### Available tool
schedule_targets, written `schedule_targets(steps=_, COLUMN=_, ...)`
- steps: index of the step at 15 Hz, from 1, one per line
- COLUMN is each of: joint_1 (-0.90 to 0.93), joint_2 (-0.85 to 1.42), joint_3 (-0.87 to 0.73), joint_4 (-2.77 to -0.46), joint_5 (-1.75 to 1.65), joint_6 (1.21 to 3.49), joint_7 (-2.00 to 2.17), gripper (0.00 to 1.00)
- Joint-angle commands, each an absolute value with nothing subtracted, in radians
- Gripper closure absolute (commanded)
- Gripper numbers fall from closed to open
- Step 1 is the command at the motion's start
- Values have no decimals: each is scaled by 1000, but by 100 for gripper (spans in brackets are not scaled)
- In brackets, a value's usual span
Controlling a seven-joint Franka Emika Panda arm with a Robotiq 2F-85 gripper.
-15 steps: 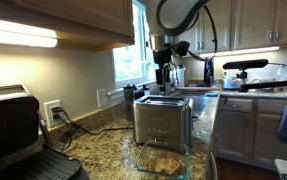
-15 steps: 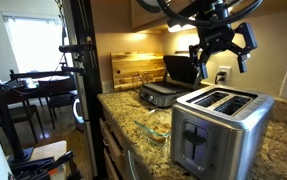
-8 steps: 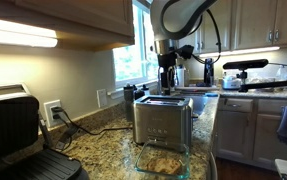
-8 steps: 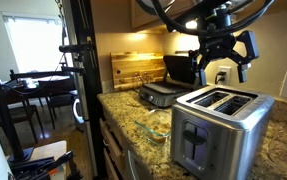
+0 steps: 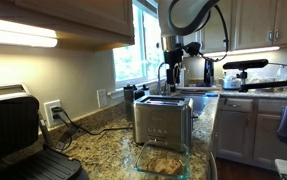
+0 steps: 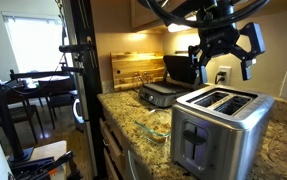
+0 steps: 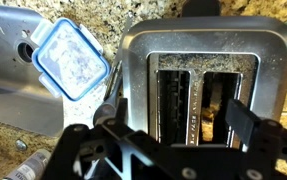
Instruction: Put one slice of bread in the bread toaster then push the lever down
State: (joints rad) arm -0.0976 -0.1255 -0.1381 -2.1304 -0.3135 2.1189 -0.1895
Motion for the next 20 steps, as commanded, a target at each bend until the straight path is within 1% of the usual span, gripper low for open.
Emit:
schedule_targets(steps=1, joint_1=-110, joint_2=-218, joint_3=-141, joint_4=-2212, joint_5=-301, joint_6=2123, joint_7=-215, gripper=0)
schedule_targets(steps=20, joint_1=-124, joint_2=-361, joint_3=-156, joint_4=-2360, joint_5=-305, joint_6=2095, joint_7=-207, gripper=0)
